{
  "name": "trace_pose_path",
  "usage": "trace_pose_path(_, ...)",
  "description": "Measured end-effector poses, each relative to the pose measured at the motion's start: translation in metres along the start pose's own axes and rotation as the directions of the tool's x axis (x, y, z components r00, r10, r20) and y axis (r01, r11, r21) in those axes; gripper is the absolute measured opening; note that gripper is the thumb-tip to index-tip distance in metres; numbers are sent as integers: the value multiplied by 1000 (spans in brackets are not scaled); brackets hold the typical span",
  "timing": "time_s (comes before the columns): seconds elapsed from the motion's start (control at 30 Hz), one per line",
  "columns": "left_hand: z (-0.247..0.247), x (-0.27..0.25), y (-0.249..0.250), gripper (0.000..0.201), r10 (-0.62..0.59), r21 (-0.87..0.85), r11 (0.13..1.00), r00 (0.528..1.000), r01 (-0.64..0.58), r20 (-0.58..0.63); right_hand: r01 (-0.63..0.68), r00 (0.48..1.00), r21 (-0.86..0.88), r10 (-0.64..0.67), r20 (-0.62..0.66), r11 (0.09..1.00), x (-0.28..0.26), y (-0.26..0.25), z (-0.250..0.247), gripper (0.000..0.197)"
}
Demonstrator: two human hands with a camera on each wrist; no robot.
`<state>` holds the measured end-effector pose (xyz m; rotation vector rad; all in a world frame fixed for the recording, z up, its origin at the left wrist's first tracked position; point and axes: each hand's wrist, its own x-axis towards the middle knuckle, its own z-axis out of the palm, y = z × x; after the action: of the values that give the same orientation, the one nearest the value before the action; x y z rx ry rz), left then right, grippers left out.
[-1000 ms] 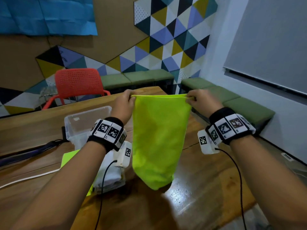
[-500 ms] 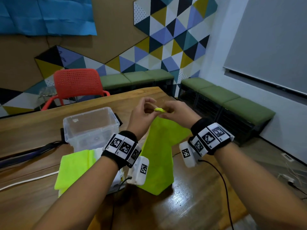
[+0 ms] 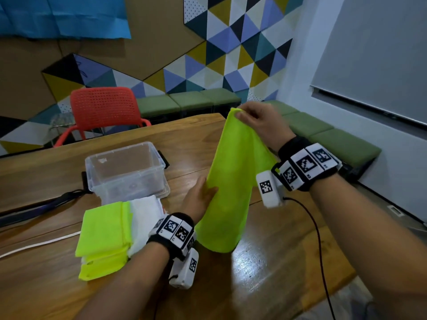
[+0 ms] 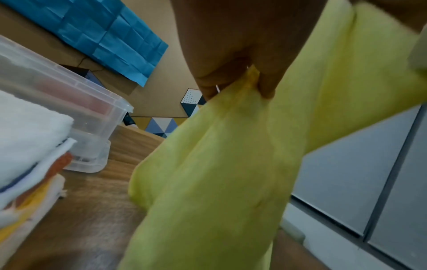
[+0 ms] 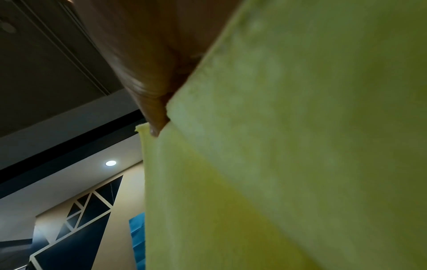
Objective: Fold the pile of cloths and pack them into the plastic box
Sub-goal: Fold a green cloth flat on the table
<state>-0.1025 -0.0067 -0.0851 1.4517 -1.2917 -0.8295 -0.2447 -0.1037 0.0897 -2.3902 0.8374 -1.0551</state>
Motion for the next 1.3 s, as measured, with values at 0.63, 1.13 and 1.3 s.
trace_pose_path(0.63, -73, 15, 17, 20, -117, 321, 940, 993, 116, -15, -660, 751, -158, 636, -178, 734, -36, 121, -98, 24)
trace_pose_path(1.13, 0, 63, -120, 31, -511, 840, 435, 857, 324, -66, -114, 426, -630, 611, 668, 768, -147, 223, 94, 64)
trace_pose_path(1.3, -1, 73, -133, 31, -591, 809, 378, 790, 450, -163, 22, 366, -559, 514, 776, 829, -149, 199, 151, 66)
